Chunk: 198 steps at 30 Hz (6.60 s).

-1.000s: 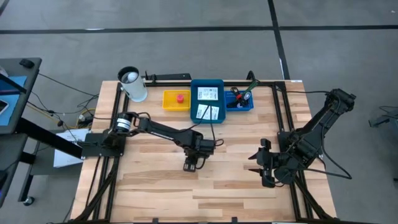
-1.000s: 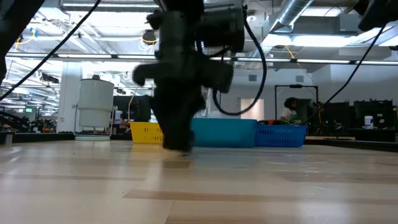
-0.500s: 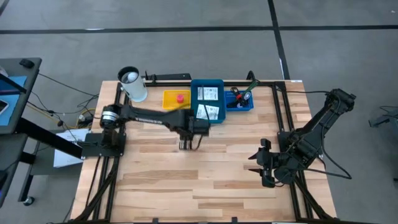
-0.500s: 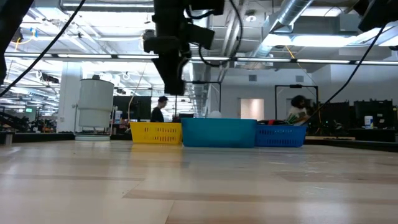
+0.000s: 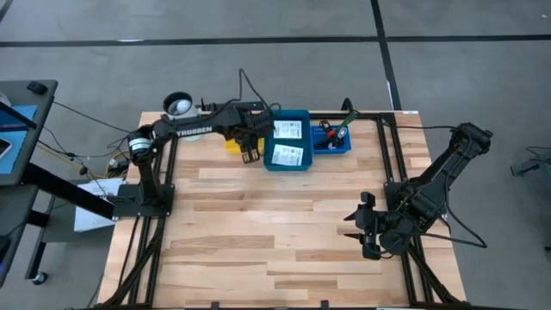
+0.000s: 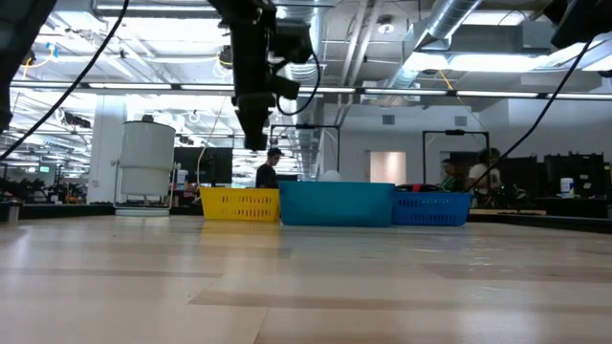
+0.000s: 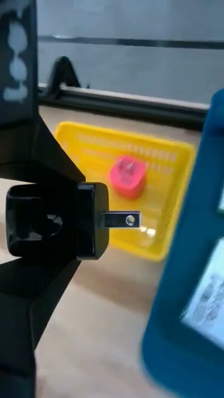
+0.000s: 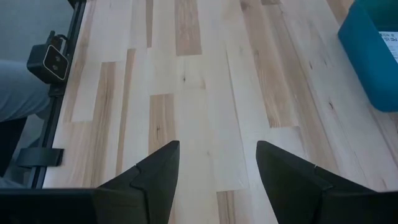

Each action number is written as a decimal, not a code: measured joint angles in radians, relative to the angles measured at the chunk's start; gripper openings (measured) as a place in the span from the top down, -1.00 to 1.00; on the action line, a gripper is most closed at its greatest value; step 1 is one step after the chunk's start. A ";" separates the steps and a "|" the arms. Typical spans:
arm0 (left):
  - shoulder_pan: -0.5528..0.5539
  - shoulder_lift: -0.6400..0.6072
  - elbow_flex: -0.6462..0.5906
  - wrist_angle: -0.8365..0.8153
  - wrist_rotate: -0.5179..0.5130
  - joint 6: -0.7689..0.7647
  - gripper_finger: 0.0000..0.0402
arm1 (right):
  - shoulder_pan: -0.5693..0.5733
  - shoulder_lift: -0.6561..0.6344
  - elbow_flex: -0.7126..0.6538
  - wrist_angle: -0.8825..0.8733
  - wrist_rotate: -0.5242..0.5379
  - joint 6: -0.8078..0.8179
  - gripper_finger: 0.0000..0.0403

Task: Pick and place items into bin
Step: Put the black charger adapter into the yellow bin, then return to Home Position

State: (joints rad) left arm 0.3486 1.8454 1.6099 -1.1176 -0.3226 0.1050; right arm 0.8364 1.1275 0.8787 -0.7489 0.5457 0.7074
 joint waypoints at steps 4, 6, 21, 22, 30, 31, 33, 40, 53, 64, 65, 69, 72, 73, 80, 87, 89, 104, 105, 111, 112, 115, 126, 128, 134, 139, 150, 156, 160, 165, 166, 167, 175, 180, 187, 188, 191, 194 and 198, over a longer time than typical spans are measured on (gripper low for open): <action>0.075 0.000 -0.028 0.043 0.047 0.039 0.31 | 0.000 0.000 0.000 0.000 -0.001 0.000 -0.04; 0.104 0.000 -0.047 0.055 0.056 0.047 0.31 | 0.000 0.000 0.000 -0.001 -0.009 0.000 -0.04; 0.220 0.000 -0.126 0.162 0.142 0.094 0.09 | 0.000 0.000 0.000 -0.001 -0.023 0.001 -0.04; 0.221 0.000 -0.126 0.163 0.143 0.094 0.09 | -0.001 0.000 0.000 -0.001 -0.022 0.000 -0.04; 0.220 -0.070 -0.127 0.137 0.218 0.029 0.08 | -0.001 0.000 0.000 -0.030 -0.019 -0.025 -0.04; 0.215 -0.102 -0.127 0.158 0.263 0.025 0.08 | -0.001 -0.002 0.000 -0.031 0.003 0.001 -0.04; 0.197 -0.180 -0.138 0.252 0.363 0.023 0.08 | 0.007 -0.012 -0.001 -0.015 0.104 0.008 -0.04; 0.072 -0.610 -0.566 0.920 0.467 -0.016 0.08 | 0.137 -0.167 -0.021 0.034 0.595 -0.058 -0.04; -0.118 -1.157 -1.268 1.432 0.440 -0.146 0.07 | 0.164 -0.704 -0.560 0.496 0.420 -0.290 -0.04; -0.211 -1.225 -1.565 1.700 0.440 -0.179 0.07 | -0.084 -1.024 -0.812 0.803 -0.326 -0.646 -0.04; -0.211 -1.225 -1.585 1.719 0.440 -0.180 0.07 | -0.111 -1.036 -0.824 0.789 -0.341 -0.629 -0.04; -0.212 -1.225 -1.599 1.686 0.439 -0.190 0.07 | -0.204 -1.090 -0.866 0.773 -0.410 -0.581 -0.04; -0.212 -1.224 -1.599 1.685 0.471 -0.190 0.07 | -0.257 -1.097 -0.869 0.769 -0.468 -0.583 -0.04; -0.212 -1.225 -1.599 1.689 0.475 -0.188 0.07 | -0.270 -1.104 -0.869 0.767 -0.469 -0.584 -0.04; -0.213 -1.225 -1.600 1.687 0.467 -0.186 0.07 | -0.336 -1.102 -0.868 0.764 -0.469 -0.599 -0.04; -0.213 -1.224 -1.602 1.553 0.466 -0.237 0.07 | -0.348 -1.102 -0.868 0.763 -0.469 -0.602 -0.04; -0.213 -1.224 -1.602 1.494 0.466 -0.221 0.07 | -0.348 -1.102 -0.868 0.763 -0.469 -0.602 -0.04; -0.297 -1.358 -1.602 1.148 0.308 -0.222 0.07 | -0.348 -1.103 -0.868 0.762 -0.467 -0.602 -0.04; -0.298 -1.397 -1.602 1.152 0.304 -0.222 0.07 | -0.348 -1.102 -0.867 0.761 -0.467 -0.602 -0.04; -0.299 -1.552 -1.602 1.153 0.298 -0.222 0.07 | -0.348 -1.102 -0.867 0.761 -0.467 -0.602 -0.04; -0.299 -1.571 -1.602 1.153 0.298 -0.222 0.07 | -0.348 -1.102 -0.867 0.761 -0.467 -0.602 -0.04; -0.299 -1.621 -1.602 1.153 0.296 -0.222 0.07 | -0.348 -1.102 -0.867 0.761 -0.467 -0.602 -0.04; -0.299 -1.642 -1.602 1.153 0.292 -0.222 0.08 | -0.348 -1.102 -0.867 0.761 -0.467 -0.602 -0.04; -0.299 -1.642 -1.602 1.153 0.292 -0.222 0.07 | -0.348 -1.102 -0.867 0.761 -0.467 -0.602 -0.04; -0.299 -1.642 -1.603 1.153 0.292 -0.222 0.08 | -0.348 -1.102 -0.867 0.761 -0.467 -0.602 -0.04; -0.299 -1.641 -1.603 1.153 0.293 -0.222 0.08 | -0.348 -1.102 -0.867 0.761 -0.467 -0.602 -0.04; -0.299 -1.641 -1.603 1.153 0.292 -0.222 0.08 | -0.348 -1.102 -0.867 0.761 -0.467 -0.602 -0.04; -0.299 -1.641 -1.603 1.153 0.293 -0.222 0.08 | -0.348 -1.102 -0.867 0.761 -0.467 -0.602 -0.04; -0.299 -1.641 -1.603 1.153 0.292 -0.222 0.08 | -0.348 -1.102 -0.867 0.761 -0.467 -0.602 -0.04; -0.299 -1.641 -1.603 1.153 0.293 -0.222 0.08 | -0.348 -1.102 -0.867 0.761 -0.467 -0.602 -0.04; -0.299 -1.641 -1.603 1.153 0.293 -0.222 0.08 | -0.348 -1.102 -0.867 0.761 -0.467 -0.602 -0.04; -0.299 -1.641 -1.603 1.153 0.293 -0.222 0.08 | -0.348 -1.102 -0.867 0.761 -0.467 -0.602 -0.04; -0.299 -1.641 -1.603 1.153 0.293 -0.222 0.08 | -0.348 -1.102 -0.867 0.761 -0.467 -0.602 -0.04; -0.299 -1.641 -1.603 1.153 0.292 -0.222 0.08 | -0.348 -1.102 -0.867 0.761 -0.467 -0.602 -0.04; -0.300 -1.641 -1.603 1.153 0.293 -0.222 0.08 | -0.348 -1.102 -0.867 0.761 -0.467 -0.602 -0.04; -0.299 -1.641 -1.603 1.153 0.293 -0.222 0.08 | -0.348 -1.102 -0.867 0.761 -0.467 -0.602 -0.04; -0.300 -1.641 -1.603 1.153 0.293 -0.222 0.08 | -0.348 -1.102 -0.867 0.761 -0.467 -0.602 -0.04; -0.300 -1.641 -1.603 1.153 0.293 -0.222 0.08 | -0.348 -1.102 -0.867 0.761 -0.467 -0.602 -0.04; -0.300 -1.641 -1.603 1.153 0.293 -0.222 0.08 | -0.348 -1.102 -0.867 0.761 -0.467 -0.602 -0.04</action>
